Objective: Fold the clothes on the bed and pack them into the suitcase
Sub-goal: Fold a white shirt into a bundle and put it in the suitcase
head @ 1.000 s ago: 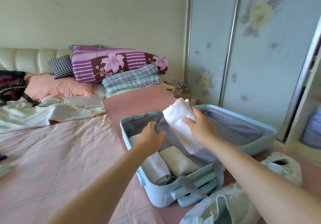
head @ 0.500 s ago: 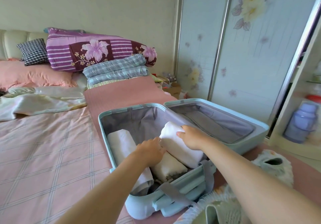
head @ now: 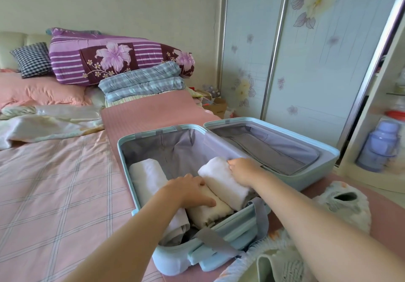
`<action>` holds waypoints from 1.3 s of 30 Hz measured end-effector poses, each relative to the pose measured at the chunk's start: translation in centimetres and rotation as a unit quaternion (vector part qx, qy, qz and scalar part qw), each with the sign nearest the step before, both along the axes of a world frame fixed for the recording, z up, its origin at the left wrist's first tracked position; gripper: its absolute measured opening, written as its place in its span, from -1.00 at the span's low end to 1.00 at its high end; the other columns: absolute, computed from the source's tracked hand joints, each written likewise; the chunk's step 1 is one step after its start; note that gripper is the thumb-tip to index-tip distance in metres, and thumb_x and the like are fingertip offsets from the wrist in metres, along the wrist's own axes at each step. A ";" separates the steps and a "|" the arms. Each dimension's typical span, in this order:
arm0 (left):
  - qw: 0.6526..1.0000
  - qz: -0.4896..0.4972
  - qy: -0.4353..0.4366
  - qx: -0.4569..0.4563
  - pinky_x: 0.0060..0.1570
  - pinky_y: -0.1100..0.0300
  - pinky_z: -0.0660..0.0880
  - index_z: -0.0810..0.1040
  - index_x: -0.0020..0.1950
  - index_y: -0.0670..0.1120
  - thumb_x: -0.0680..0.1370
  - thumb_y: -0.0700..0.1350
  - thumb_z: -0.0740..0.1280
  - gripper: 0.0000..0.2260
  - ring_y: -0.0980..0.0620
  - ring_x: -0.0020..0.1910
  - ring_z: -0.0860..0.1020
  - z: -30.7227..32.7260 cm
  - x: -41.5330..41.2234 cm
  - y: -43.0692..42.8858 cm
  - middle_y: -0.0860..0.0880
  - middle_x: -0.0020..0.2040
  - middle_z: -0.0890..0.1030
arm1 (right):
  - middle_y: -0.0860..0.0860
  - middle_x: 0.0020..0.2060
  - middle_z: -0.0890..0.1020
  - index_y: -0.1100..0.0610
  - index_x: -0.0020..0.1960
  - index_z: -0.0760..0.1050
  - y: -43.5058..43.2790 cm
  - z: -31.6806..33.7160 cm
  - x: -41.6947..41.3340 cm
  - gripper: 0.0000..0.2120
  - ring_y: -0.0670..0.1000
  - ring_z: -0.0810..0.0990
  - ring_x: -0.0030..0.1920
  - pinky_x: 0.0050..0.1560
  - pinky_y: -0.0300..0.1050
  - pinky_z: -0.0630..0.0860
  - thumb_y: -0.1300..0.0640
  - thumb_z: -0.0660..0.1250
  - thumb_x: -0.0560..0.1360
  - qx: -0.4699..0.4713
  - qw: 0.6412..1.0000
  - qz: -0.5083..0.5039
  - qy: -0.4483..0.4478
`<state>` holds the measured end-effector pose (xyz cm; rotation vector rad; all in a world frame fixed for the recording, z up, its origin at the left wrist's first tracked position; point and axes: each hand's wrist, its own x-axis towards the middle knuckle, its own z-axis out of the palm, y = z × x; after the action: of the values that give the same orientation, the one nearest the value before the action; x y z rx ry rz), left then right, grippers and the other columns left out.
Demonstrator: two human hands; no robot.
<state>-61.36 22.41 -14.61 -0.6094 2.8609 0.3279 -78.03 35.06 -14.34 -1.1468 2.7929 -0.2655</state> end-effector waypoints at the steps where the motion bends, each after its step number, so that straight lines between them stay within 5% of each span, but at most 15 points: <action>1: 1.000 0.006 -0.003 0.015 0.28 -0.02 0.39 0.26 0.49 0.18 0.34 0.45 0.27 -0.22 -0.06 0.33 0.42 0.1 -0.2 0.0 0.00 0.38 0.38 | 0.14 0.24 0.59 0.11 0.31 0.52 -0.1 -0.4 0.3 -0.71 0.21 0.57 0.18 0.07 -0.03 0.48 0.17 0.13 0.65 0.018 0.996 0.008 0.082; 5: 0.999 0.015 -0.007 0.039 0.28 -0.05 0.41 0.24 0.48 0.17 0.16 0.55 0.32 -0.04 -0.05 0.32 0.43 -0.3 -0.6 0.6 0.04 0.37 0.42 | 0.10 0.28 0.45 0.02 0.38 0.46 -0.9 0.0 1.7 -0.64 0.21 0.48 0.25 0.09 0.00 0.46 0.19 0.15 0.61 -0.031 0.972 0.095 0.211; 8: 1.000 0.008 0.012 0.017 0.28 -0.02 0.40 0.21 0.50 0.11 0.18 0.53 0.35 0.00 -0.01 0.36 0.42 -0.6 -0.4 0.7 0.08 0.41 0.41 | 0.04 0.48 0.30 -0.18 0.43 0.37 -0.6 0.3 2.8 -0.63 0.14 0.23 0.50 0.40 0.17 0.29 -0.09 0.11 0.64 -0.004 0.984 0.163 0.068; 10: 0.999 0.003 0.016 0.028 0.31 0.01 0.39 0.21 0.52 0.10 0.19 0.51 0.39 -0.01 0.02 0.38 0.40 -0.4 -0.2 0.7 0.11 0.43 0.39 | 0.06 0.51 0.22 -0.22 0.39 0.32 -0.1 0.4 3.4 -0.62 0.13 0.10 0.54 0.43 0.27 0.21 -0.22 0.11 0.60 0.029 0.989 0.146 -0.001; 13: 0.999 -0.014 0.007 0.036 0.30 0.03 0.40 0.24 0.51 0.13 0.22 0.48 0.41 -0.05 0.03 0.35 0.42 0.3 0.2 1.1 0.10 0.41 0.40 | 0.11 0.39 0.35 -0.17 0.29 0.38 -0.2 0.2 3.4 -0.68 0.19 0.21 0.47 0.38 0.13 0.23 -0.16 0.07 0.58 0.027 0.990 0.131 -0.031; 17: 0.999 -0.036 0.000 0.029 0.36 0.03 0.35 0.23 0.53 0.08 0.33 0.44 0.38 -0.13 0.02 0.40 0.37 0.4 0.7 1.6 0.08 0.47 0.36 | -0.06 0.63 -0.01 -0.22 0.61 0.03 -0.2 -1.1 2.5 -0.45 0.01 -0.13 0.62 0.57 0.09 -0.05 -0.17 -0.01 0.62 0.043 0.993 0.096 -0.060; 21: 0.998 -0.055 -0.021 -0.028 0.50 -0.03 0.12 0.00 0.61 0.01 0.33 0.48 0.33 0.04 -0.01 0.58 -0.02 -0.2 1.1 1.9 0.07 0.62 -0.08 | -0.05 0.63 -0.17 -0.21 0.62 -0.12 0.0 -1.3 2.8 -0.43 -0.03 -0.25 0.61 0.57 0.17 -0.17 -0.14 -0.05 0.64 0.081 0.993 0.083 -0.035; 24: 0.998 -0.046 -0.036 -0.039 0.50 -0.03 0.13 -0.13 0.62 -0.01 0.30 0.52 0.32 0.13 -0.03 0.57 0.03 -0.7 1.1 2.0 0.07 0.61 -0.05 | 0.00 0.63 -0.20 -0.17 0.63 -0.17 -0.2 -1.5 3.5 -0.40 0.03 -0.25 0.61 0.56 0.18 -0.19 -0.16 -0.06 0.64 0.112 0.991 0.076 0.012; 27: 0.997 -0.048 -0.048 -0.033 0.53 -0.03 0.05 -0.21 0.62 -0.02 0.32 0.52 0.30 0.14 -0.04 0.58 0.00 -1.3 0.8 1.7 0.07 0.63 -0.12 | -0.04 0.62 -0.25 -0.20 0.62 -0.19 0.0 -1.5 3.1 -0.35 0.00 -0.29 0.60 0.58 0.14 -0.12 -0.20 0.02 0.62 0.097 0.992 0.068 -0.048; 32: 0.998 -0.043 -0.045 -0.010 0.53 -0.07 0.04 -0.14 0.62 0.01 0.31 0.51 0.32 0.11 -0.04 0.59 -0.02 -1.1 0.2 1.5 0.08 0.63 -0.09 | -0.04 0.63 -0.12 -0.26 0.60 -0.04 -0.1 -1.5 3.5 -0.38 0.02 -0.19 0.62 0.57 0.19 -0.05 -0.30 0.02 0.58 0.076 0.994 0.059 -0.044; 34: 0.999 -0.036 -0.024 0.012 0.51 -0.08 0.09 -0.06 0.62 0.02 0.36 0.50 0.29 0.03 -0.05 0.58 0.01 -0.5 0.4 1.2 0.06 0.62 -0.02 | 0.02 0.52 0.27 -0.27 0.35 0.32 0.0 -0.3 4.5 -0.61 0.19 0.11 0.55 0.44 0.29 0.21 -0.22 0.05 0.53 0.051 0.996 0.068 -0.034; 36: 0.999 -0.025 0.034 0.018 0.47 -0.08 0.17 0.05 0.61 0.05 0.45 0.43 0.25 -0.14 -0.08 0.55 0.10 0.4 1.1 0.7 0.04 0.60 0.08 | 0.07 0.28 0.48 -0.13 0.16 0.44 0.1 1.3 5.6 -0.70 0.28 0.38 0.33 0.23 0.29 0.41 -0.11 0.10 0.48 0.029 0.996 0.071 -0.038; 39: 0.987 0.005 0.162 0.003 0.41 -0.05 0.27 0.18 0.56 0.05 0.56 0.28 0.22 -0.37 -0.09 0.48 0.25 2.1 3.2 -0.1 -0.02 0.53 0.23 | 0.05 0.43 0.45 -0.05 0.44 0.43 0.7 3.2 7.7 -0.56 0.18 0.42 0.39 0.33 0.12 0.41 -0.10 0.17 0.58 -0.069 0.996 0.043 -0.047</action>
<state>-58.19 22.27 -12.46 -0.6206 3.1642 0.4788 -70.37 35.81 -11.15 -1.2463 2.6716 -0.4975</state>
